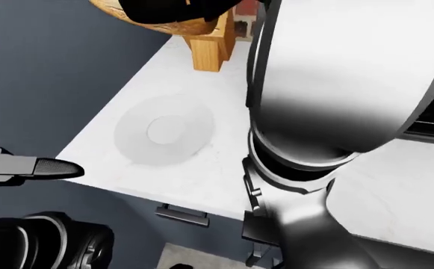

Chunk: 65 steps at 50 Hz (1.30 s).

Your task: Pick the bread from the tray and place it on the plate on the counter.

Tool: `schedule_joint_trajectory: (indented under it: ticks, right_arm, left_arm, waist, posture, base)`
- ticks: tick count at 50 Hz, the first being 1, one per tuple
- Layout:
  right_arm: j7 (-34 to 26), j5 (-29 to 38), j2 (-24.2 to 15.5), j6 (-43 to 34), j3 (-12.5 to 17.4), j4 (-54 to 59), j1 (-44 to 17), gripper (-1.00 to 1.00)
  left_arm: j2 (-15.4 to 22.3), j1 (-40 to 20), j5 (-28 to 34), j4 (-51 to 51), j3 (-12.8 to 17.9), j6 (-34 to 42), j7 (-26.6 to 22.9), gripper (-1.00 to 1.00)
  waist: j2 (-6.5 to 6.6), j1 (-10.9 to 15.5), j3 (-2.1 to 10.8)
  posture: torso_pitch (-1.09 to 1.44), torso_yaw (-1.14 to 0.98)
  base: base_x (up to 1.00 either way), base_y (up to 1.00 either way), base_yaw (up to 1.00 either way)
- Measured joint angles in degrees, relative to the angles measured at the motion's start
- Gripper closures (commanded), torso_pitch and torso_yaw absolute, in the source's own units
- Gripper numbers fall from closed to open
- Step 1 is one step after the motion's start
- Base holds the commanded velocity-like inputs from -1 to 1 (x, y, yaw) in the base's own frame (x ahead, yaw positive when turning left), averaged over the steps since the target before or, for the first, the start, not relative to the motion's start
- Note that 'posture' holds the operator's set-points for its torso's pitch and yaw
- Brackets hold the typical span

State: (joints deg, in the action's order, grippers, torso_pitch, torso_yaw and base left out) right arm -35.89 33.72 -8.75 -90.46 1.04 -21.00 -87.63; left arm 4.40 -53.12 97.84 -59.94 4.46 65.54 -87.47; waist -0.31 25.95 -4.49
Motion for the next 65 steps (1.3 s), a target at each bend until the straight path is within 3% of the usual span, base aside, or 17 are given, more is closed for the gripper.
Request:
schedule_joint_trajectory:
  ticks: [15, 23, 33, 39, 46, 57, 65]
  right_arm:
    - [11.0, -11.7, 0.2, 3.5, 0.3, 5.5, -0.2, 1.00]
    - [18.6, -16.9, 0.9, 13.9, 2.9, 17.7, 0.8, 1.00]
    - [27.4, -25.0, 0.6, 26.8, 2.8, 33.2, 0.7, 1.00]
    - [29.4, -28.0, -0.1, 31.0, 2.3, 39.2, -0.3, 1.00]
    - [30.3, -29.8, -0.7, 35.7, 2.0, 45.8, -0.9, 1.00]
    - [33.4, -30.3, -2.5, 50.7, 3.6, 71.4, -4.8, 1.00]
    - [34.1, -31.4, -2.0, 52.6, 3.2, 73.3, -4.7, 1.00]
  left_arm:
    - [0.7, -0.4, -0.5, -0.1, -0.1, -0.5, -0.1, -1.00]
    - [0.8, -0.7, 0.1, 0.0, -0.2, -0.5, -0.5, -1.00]
    - [0.7, -1.0, 1.5, -0.1, -0.6, -0.6, -1.9, -1.00]
    - [-0.4, -0.8, 0.8, 0.0, -0.6, -1.4, -0.6, -1.00]
    - [-0.3, -2.2, 2.6, -0.1, 0.0, -2.0, -2.7, -1.00]
    - [-0.5, -2.5, 2.7, -0.1, 0.6, -2.7, -3.2, -1.00]
    - [-1.6, -1.8, 2.1, 0.0, 0.1, -3.3, -2.1, -1.00]
  waist:
    - [-0.28, 4.8, 0.37]
    - [-0.32, 5.7, 0.62]
    - [-0.44, 6.5, 0.74]
    - [-0.58, 6.8, 0.85]
    - [-0.57, 7.1, 1.11]
    - [-0.46, 7.4, 1.21]
    - [-0.51, 7.6, 1.22]
  posture:
    - [0.00, 0.43]
    - [0.00, 0.43]
    - [0.00, 0.43]
    - [0.00, 0.43]
    - [0.00, 0.43]
    - [0.00, 0.43]
    - [0.00, 0.43]
  base:
    - [0.00, 0.00, 0.00]
    - [0.00, 0.00, 0.00]
    - [0.00, 0.00, 0.00]
    - [0.00, 0.00, 0.00]
    - [0.00, 0.00, 0.00]
    - [0.00, 0.00, 0.00]
    - [0.00, 0.00, 0.00]
